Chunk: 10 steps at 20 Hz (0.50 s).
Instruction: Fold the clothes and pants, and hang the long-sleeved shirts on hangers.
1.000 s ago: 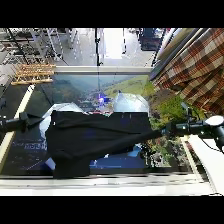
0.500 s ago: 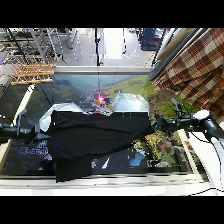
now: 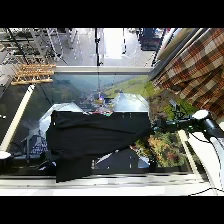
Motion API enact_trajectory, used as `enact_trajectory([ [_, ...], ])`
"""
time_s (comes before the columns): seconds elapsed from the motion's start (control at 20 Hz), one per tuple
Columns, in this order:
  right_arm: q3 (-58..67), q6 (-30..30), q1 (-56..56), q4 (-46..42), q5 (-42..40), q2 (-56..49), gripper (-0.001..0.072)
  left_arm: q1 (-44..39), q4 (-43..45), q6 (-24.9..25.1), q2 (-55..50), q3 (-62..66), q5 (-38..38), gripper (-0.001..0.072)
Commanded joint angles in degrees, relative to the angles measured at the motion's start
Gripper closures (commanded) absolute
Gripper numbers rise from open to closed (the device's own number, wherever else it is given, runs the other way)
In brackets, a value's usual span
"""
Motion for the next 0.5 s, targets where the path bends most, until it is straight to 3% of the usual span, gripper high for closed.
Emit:
enact_trajectory([
  [0.0,0.07,-0.11,0.07,-0.04,0.28,-0.02,0.0693,0.0,-3.87,4.83,0.74,-3.34,3.72,0.0343],
  [0.05,0.07,-0.09,0.07,-0.04,0.28,-0.02,0.0693,-0.02,-4.26,4.81,0.74,-3.34,4.55,0.049],
  [0.1,0.07,-0.09,0.07,0.0,0.39,-0.02,0.0693,-0.02,-4.48,4.61,0.74,-3.34,4.09,0.0703],
  [0.25,0.17,0.22,-0.2,0.04,4.61,0.87,0.0694,1.44,-7.45,-1.81,1.01,-1.01,-9.53,0.0702],
  [0.35,0.31,1.46,-0.61,-0.39,6.8,3.17,0.0695,4.61,-19.37,-2.1,1.81,5.55,-18.43,0.0703],
  [0.45,0.85,4.81,-0.7,-2.67,5.73,4.96,0.0696,6.38,-27.32,-5.2,1.14,14.47,-16.0,0.0703],
])
